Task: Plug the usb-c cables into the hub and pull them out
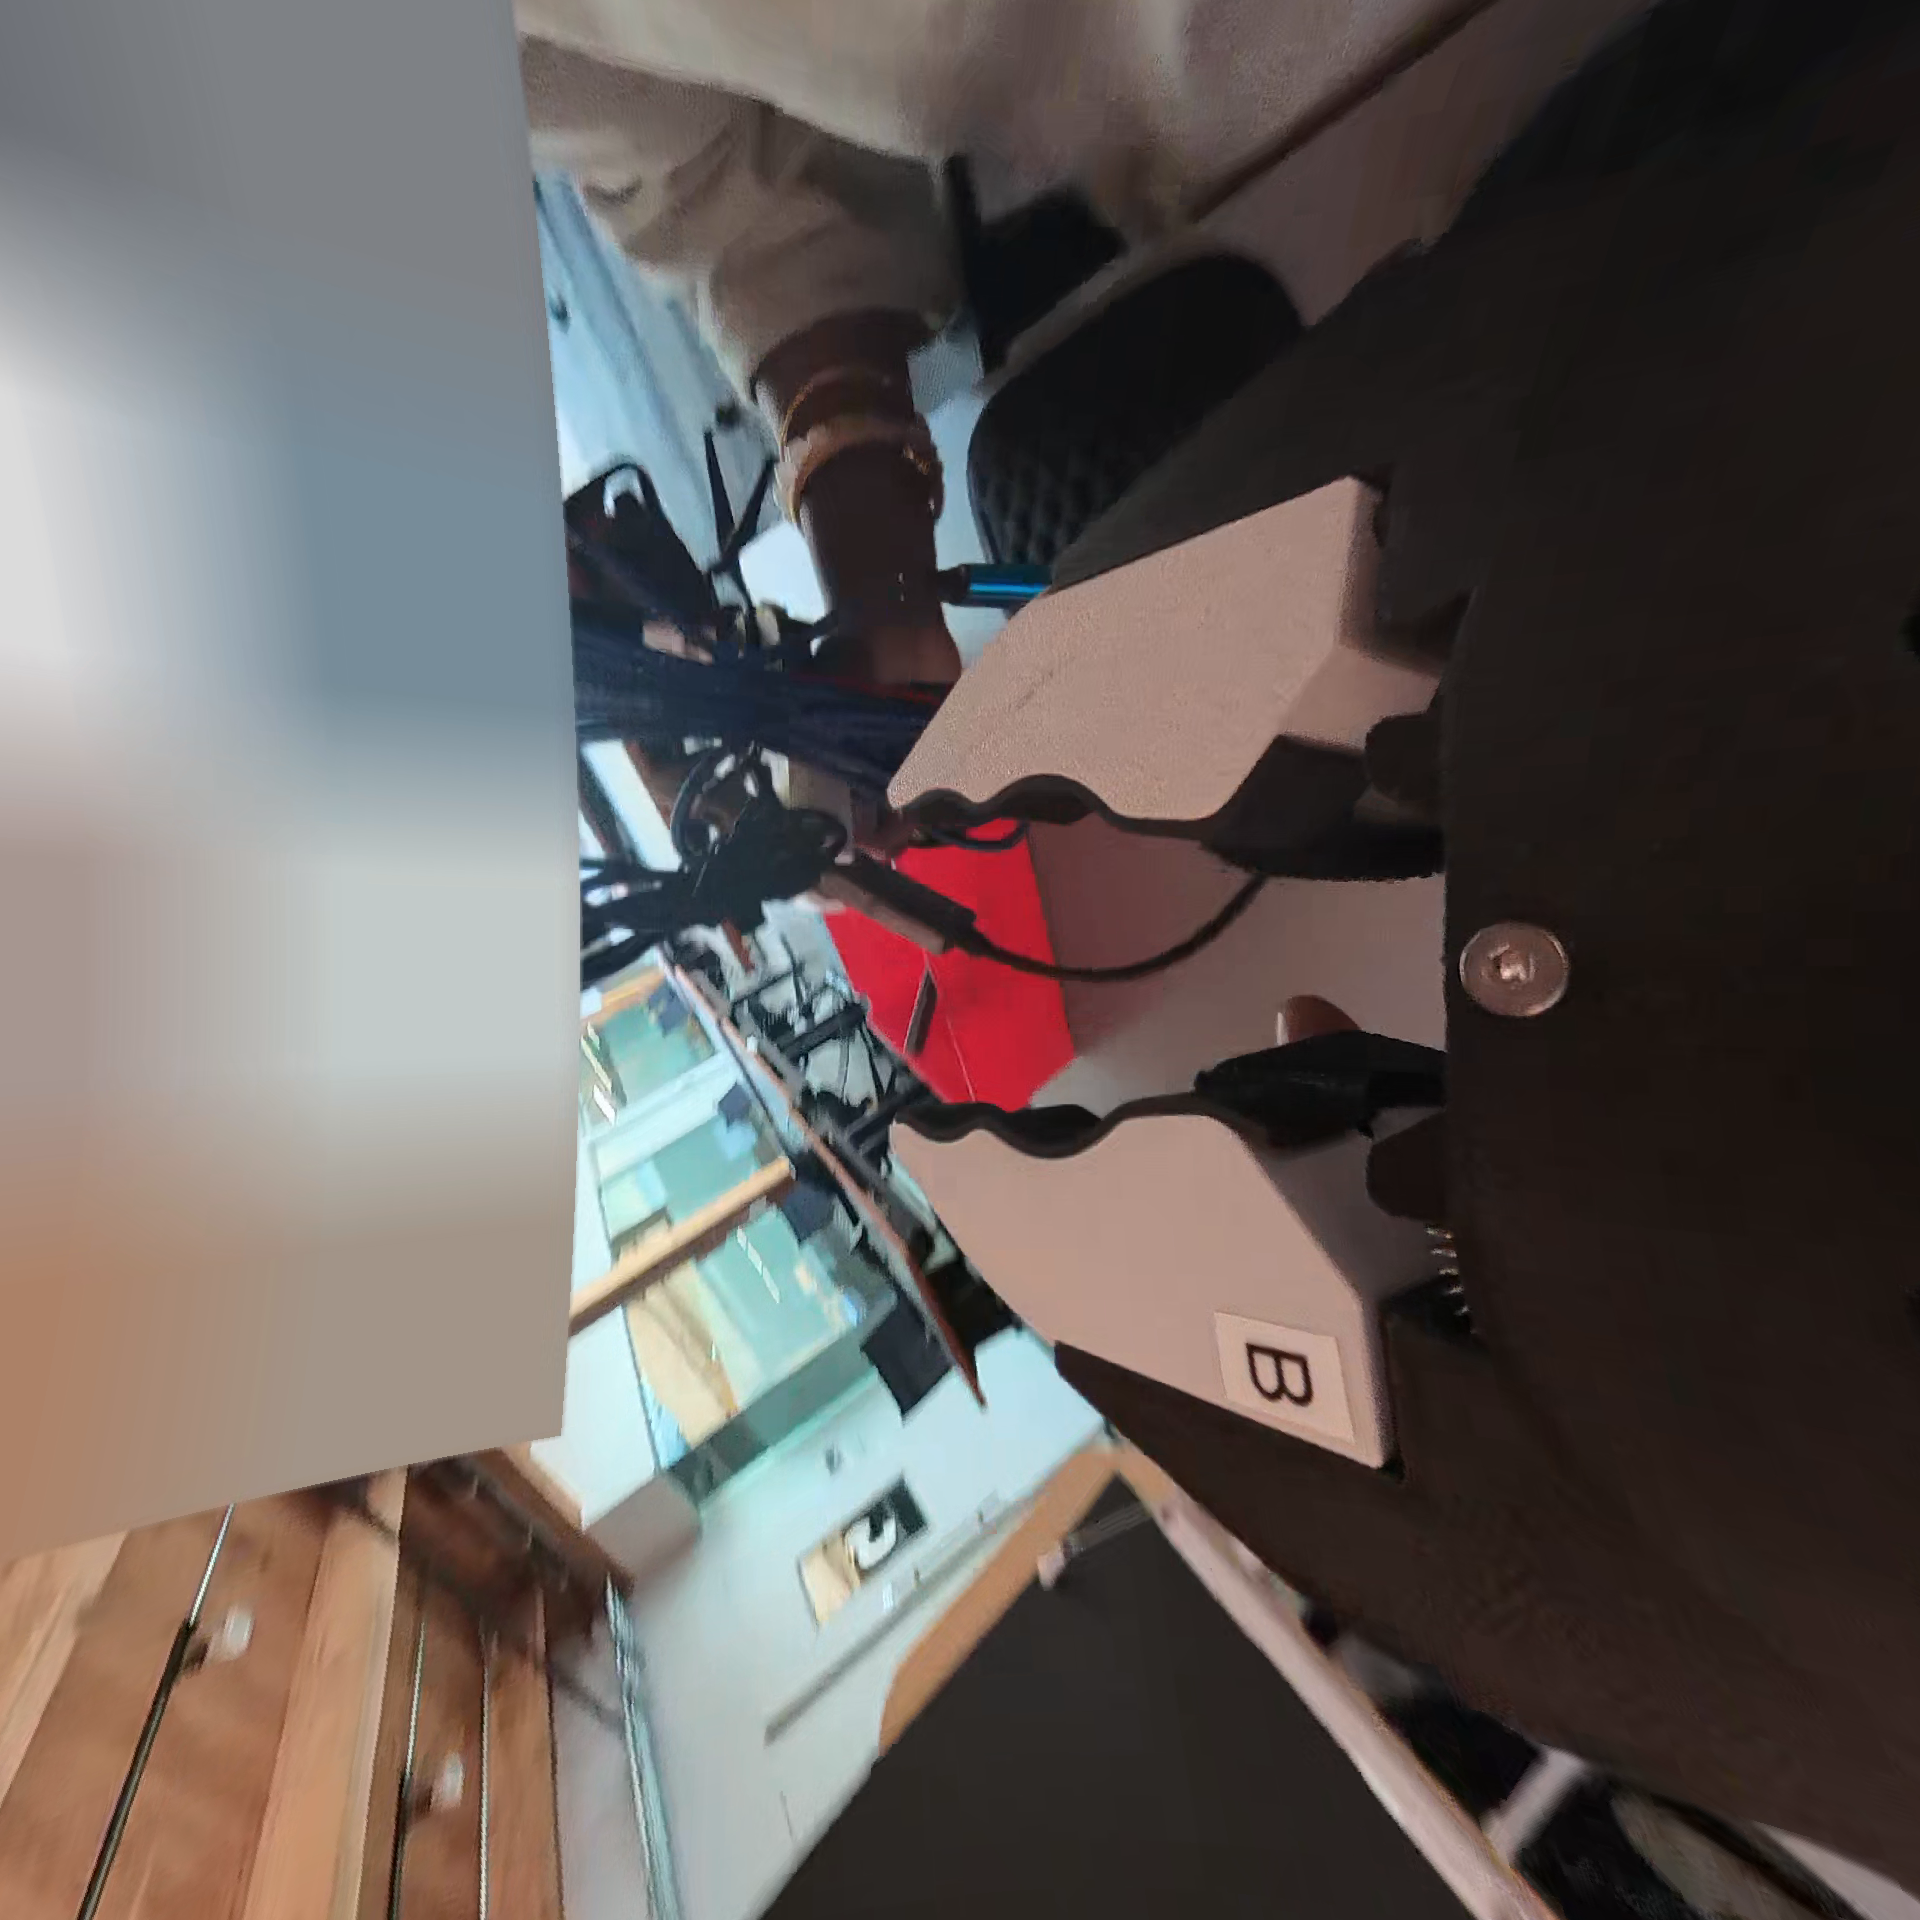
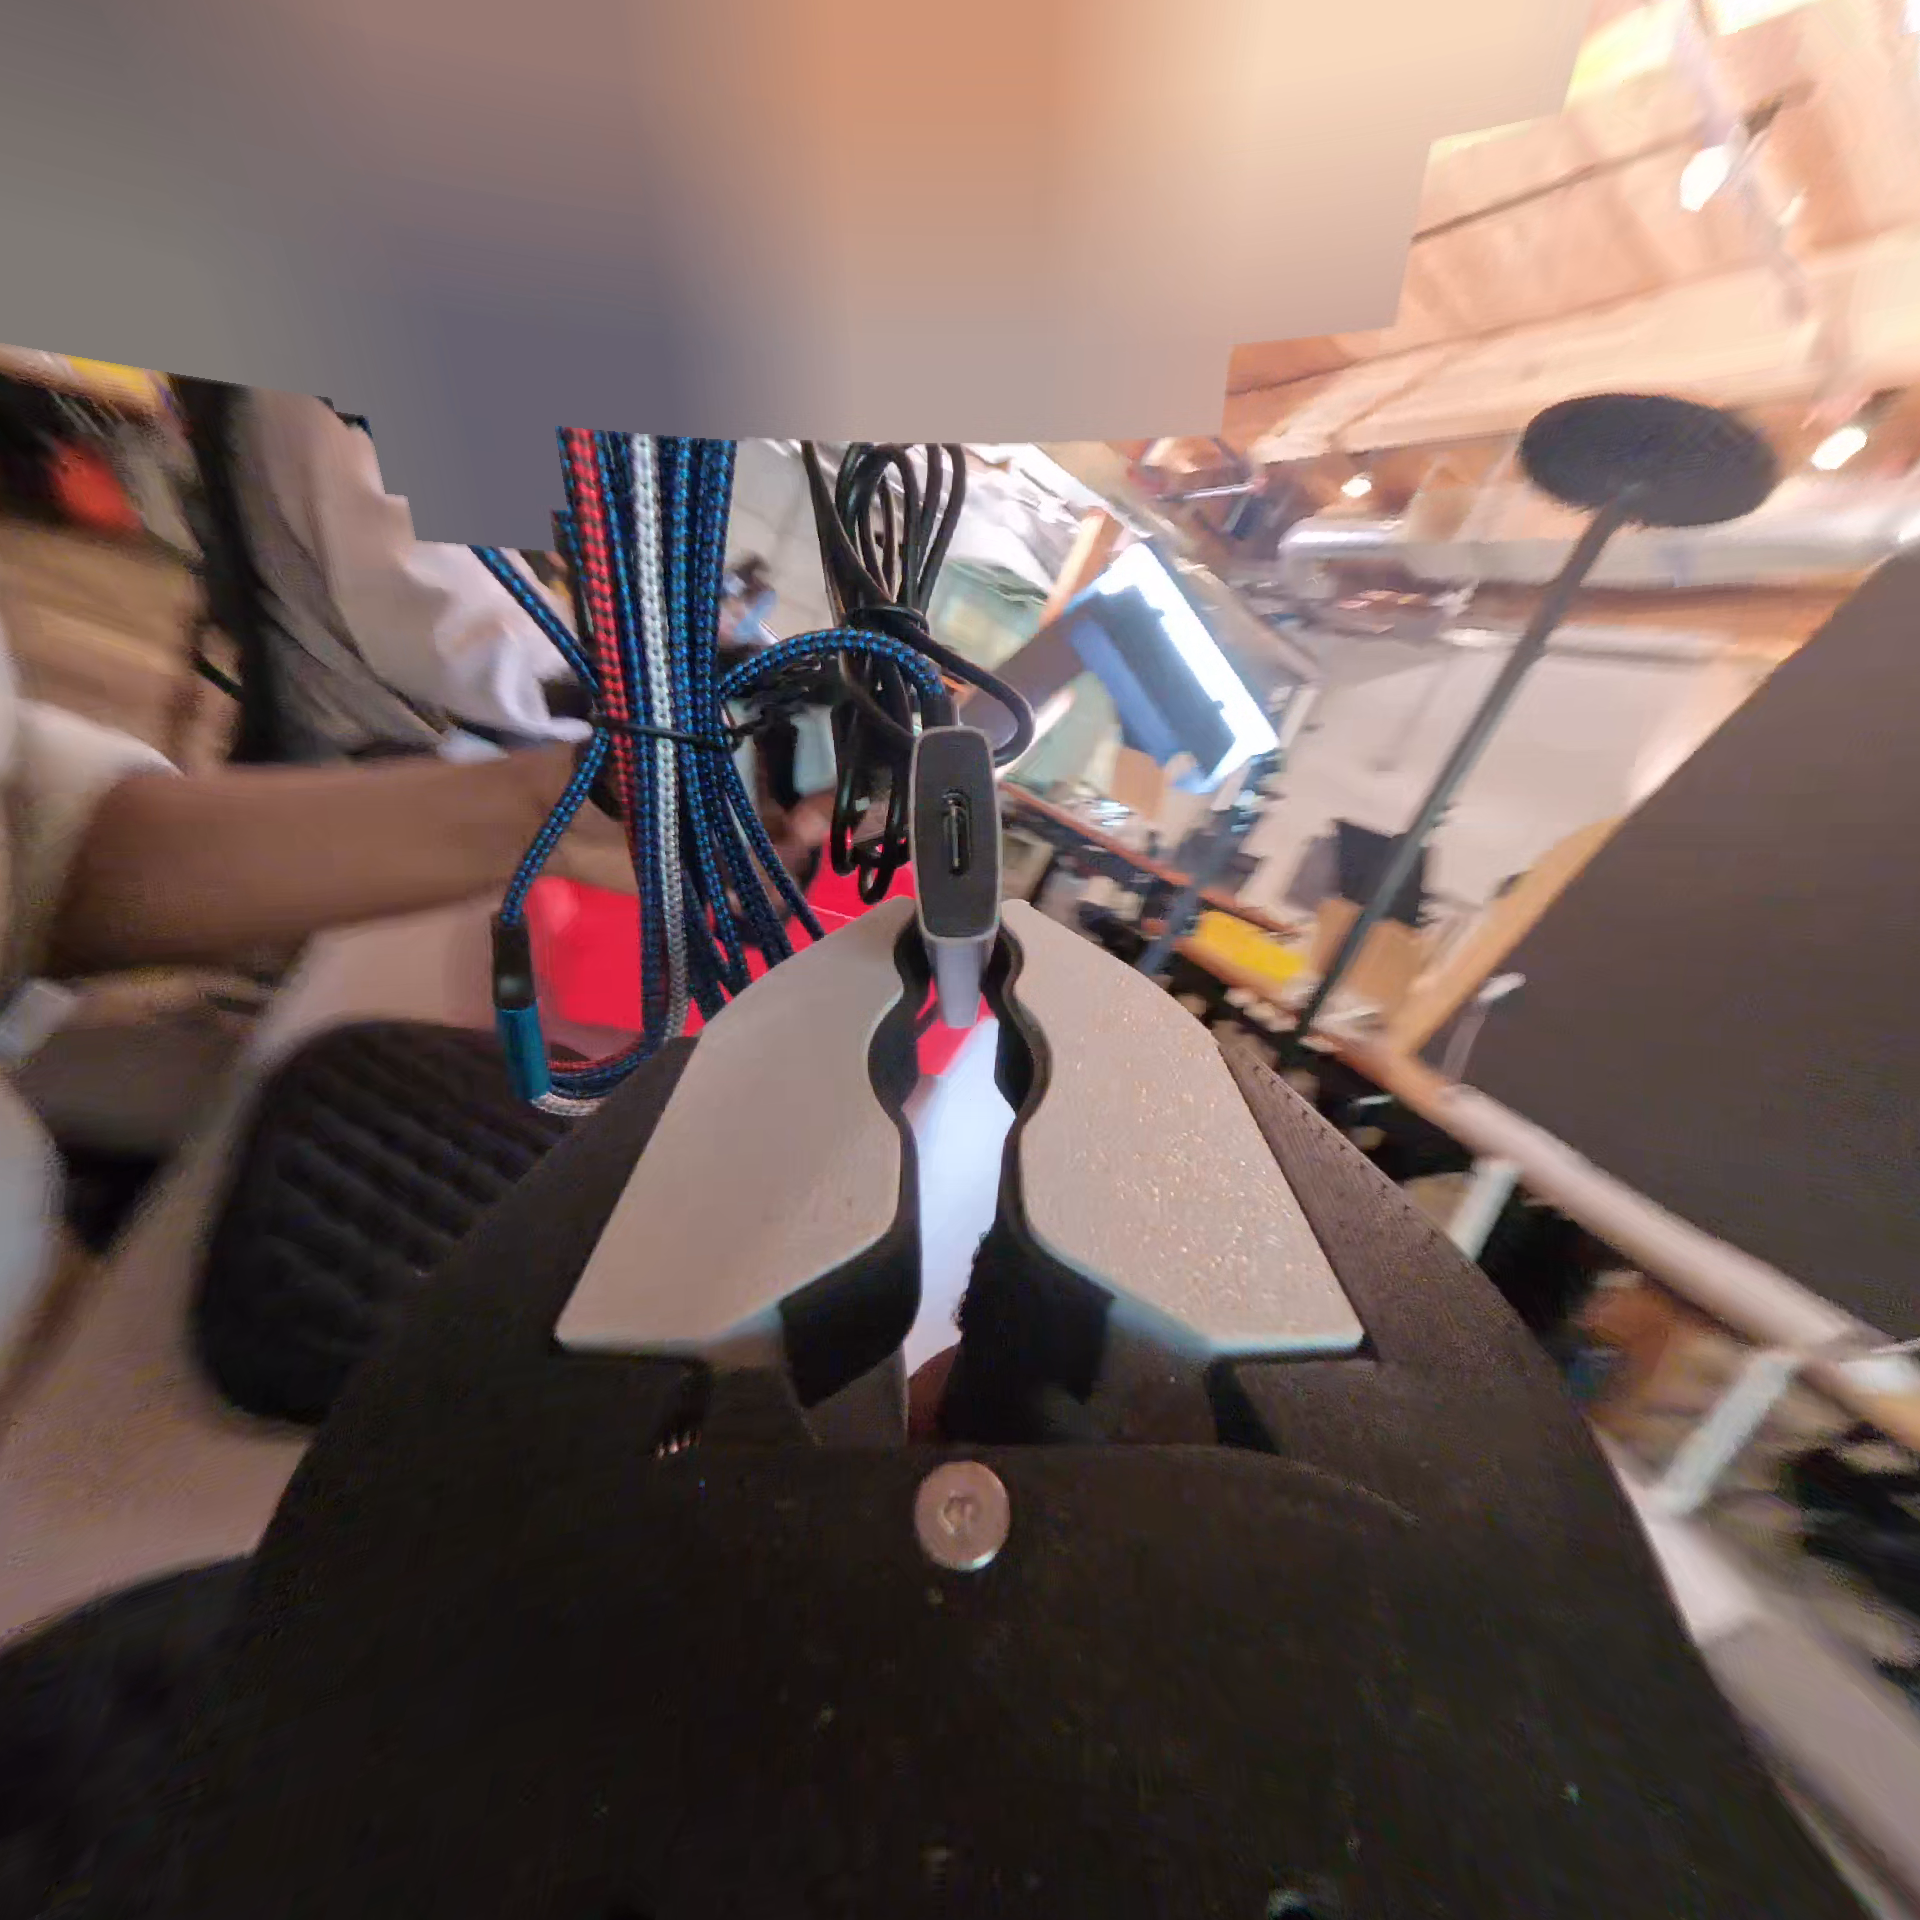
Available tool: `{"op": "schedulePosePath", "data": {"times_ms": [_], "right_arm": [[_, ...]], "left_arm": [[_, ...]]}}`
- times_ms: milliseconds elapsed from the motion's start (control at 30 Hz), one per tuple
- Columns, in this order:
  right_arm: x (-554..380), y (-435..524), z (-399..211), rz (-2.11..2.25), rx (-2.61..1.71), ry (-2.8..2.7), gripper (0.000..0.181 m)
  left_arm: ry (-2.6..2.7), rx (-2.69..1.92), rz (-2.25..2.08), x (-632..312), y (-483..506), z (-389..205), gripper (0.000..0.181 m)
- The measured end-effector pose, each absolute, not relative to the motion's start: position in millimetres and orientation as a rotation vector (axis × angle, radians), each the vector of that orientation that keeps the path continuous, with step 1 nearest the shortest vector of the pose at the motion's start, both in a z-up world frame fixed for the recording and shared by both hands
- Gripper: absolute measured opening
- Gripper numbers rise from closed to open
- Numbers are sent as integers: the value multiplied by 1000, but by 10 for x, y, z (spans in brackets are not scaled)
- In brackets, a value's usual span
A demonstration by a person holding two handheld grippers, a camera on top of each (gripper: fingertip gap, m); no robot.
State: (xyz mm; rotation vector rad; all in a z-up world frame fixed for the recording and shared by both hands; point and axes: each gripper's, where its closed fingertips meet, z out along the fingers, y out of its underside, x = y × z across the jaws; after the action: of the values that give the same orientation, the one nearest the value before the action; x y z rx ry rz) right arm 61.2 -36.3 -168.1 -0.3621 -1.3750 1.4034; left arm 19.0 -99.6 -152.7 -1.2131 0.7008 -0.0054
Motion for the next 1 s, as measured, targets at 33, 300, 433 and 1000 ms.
{"op": "schedulePosePath", "data": {"times_ms": [33,300,433,1000], "right_arm": [[608,-403,-1709,1510,-408,-1380,9],[601,-460,-1776,2146,-678,-1203,9],[630,-456,-1739,2323,-685,-1123,9],[570,-564,-1754,2430,-712,-1156,9]], "left_arm": [[717,-1223,-56,271,-950,-1557,49],[525,-1461,-455,465,-658,-1580,35],[441,-1559,-421,425,-509,-1669,28],[548,-1476,-479,549,-457,-1611,12]]}}
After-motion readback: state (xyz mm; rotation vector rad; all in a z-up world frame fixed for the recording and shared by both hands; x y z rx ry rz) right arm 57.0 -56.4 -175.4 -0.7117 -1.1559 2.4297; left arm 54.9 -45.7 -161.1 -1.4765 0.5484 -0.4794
